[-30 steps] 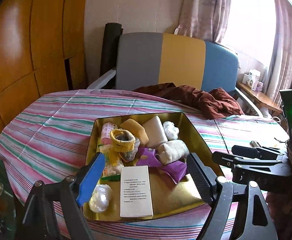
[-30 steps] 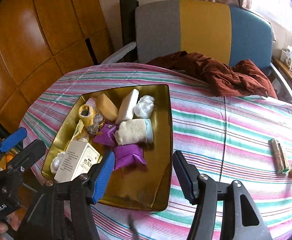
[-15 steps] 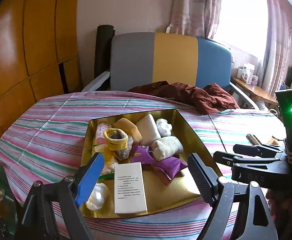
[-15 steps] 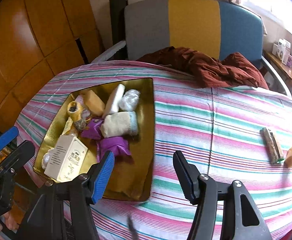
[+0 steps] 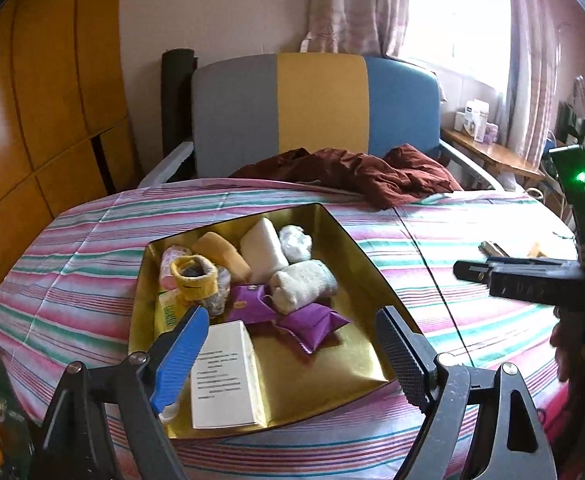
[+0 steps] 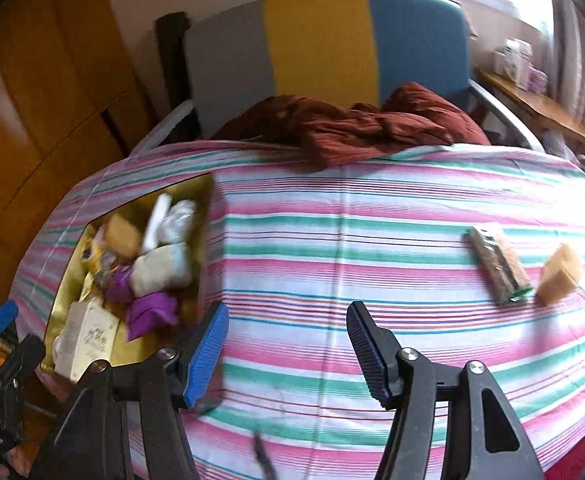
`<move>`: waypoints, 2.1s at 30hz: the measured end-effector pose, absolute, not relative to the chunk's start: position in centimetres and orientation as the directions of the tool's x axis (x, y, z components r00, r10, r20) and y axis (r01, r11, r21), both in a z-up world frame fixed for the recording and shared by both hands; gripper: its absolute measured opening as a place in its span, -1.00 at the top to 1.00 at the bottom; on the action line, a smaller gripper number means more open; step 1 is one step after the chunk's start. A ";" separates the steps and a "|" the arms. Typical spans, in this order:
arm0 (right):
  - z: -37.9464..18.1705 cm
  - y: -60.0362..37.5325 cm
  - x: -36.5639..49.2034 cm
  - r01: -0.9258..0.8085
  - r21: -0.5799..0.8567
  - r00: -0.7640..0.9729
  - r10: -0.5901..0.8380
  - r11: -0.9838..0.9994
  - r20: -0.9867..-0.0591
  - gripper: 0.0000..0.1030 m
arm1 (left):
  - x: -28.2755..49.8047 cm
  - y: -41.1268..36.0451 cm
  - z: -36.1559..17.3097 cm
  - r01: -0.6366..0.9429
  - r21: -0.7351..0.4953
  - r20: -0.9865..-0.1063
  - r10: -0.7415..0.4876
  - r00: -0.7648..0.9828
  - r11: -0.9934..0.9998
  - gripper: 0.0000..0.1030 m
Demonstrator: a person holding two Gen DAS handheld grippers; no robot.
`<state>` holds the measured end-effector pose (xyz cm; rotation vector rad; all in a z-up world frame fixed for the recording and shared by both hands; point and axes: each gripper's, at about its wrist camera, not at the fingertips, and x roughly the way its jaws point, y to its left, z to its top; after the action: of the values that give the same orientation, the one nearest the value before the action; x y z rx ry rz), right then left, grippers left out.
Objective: Organize objects
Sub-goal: 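Withdraw both tools from the tray toward the cracker packet and small sponge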
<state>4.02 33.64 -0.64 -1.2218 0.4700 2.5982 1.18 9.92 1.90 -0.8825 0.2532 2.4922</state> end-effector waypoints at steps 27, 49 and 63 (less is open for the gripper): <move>0.6 48.4 9.2 -0.640 0.192 -0.579 0.303 -0.744 -0.757 -0.27 | 1.3 15.0 0.3 -0.592 0.057 -0.682 0.402 -0.612 -0.804 -0.68; -3.2 57.8 12.4 -0.791 0.328 -0.540 0.337 -0.516 -0.772 -0.28 | 1.5 20.8 -0.6 -0.666 0.100 -0.703 0.421 -0.574 -0.739 -0.68; -3.5 58.4 12.4 -0.793 0.352 -0.541 0.309 -0.496 -0.783 -0.48 | 1.8 24.7 -1.5 -0.718 0.115 -0.717 0.443 -0.538 -0.687 -0.68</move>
<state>12.42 58.42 -3.52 -0.8635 0.9461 2.0731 1.82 24.68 -1.54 -0.8841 0.5276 2.2206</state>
